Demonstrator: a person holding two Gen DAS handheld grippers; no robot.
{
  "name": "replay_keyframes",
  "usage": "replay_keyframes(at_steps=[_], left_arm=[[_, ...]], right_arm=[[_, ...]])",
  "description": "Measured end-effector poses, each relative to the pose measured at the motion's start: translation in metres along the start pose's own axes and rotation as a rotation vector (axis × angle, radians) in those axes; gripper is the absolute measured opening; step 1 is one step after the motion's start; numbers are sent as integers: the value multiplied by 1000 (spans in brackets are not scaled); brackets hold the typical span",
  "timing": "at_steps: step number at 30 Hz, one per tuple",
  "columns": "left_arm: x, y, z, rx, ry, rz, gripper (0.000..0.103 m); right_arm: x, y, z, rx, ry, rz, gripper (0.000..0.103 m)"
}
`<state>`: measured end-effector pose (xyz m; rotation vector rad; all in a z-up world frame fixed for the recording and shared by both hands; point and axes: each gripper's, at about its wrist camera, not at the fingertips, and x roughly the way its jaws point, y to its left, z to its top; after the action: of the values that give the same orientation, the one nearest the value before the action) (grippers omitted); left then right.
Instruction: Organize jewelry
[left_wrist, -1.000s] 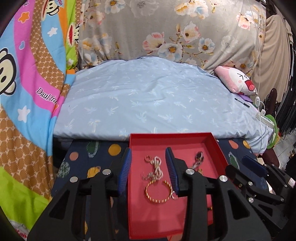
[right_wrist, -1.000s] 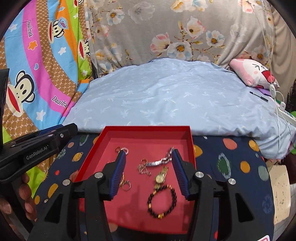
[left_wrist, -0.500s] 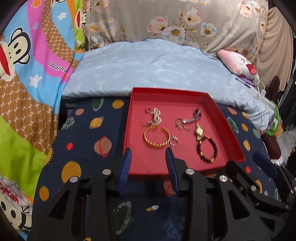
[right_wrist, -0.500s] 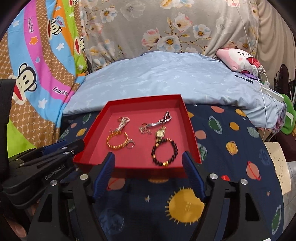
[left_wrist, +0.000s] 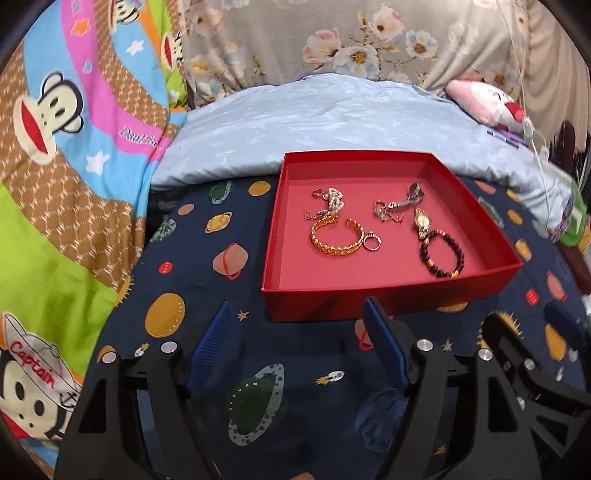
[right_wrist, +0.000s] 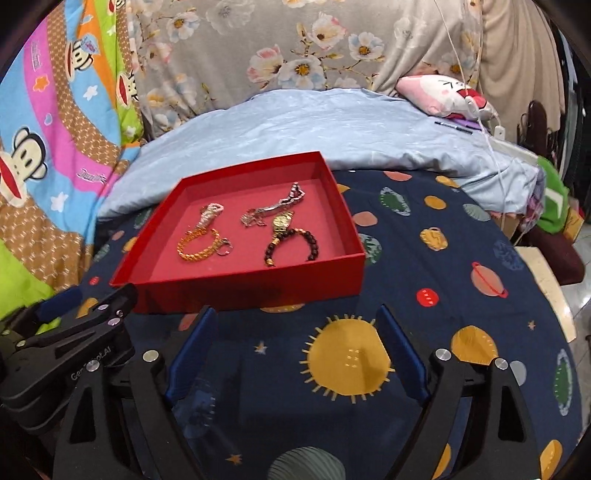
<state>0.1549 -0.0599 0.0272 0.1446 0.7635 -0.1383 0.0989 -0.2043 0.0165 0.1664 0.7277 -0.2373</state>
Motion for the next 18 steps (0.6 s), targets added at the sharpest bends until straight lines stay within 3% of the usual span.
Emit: replay_keyframes(at_steps=[8, 18], left_arm=[[6, 3, -7, -55, -16, -8, 78], [22, 0, -20, -55, -29, 6, 78]], right_arm=[[3, -2, -4, 3, -28, -21, 86], [15, 2, -14, -32, -14, -45, 86]])
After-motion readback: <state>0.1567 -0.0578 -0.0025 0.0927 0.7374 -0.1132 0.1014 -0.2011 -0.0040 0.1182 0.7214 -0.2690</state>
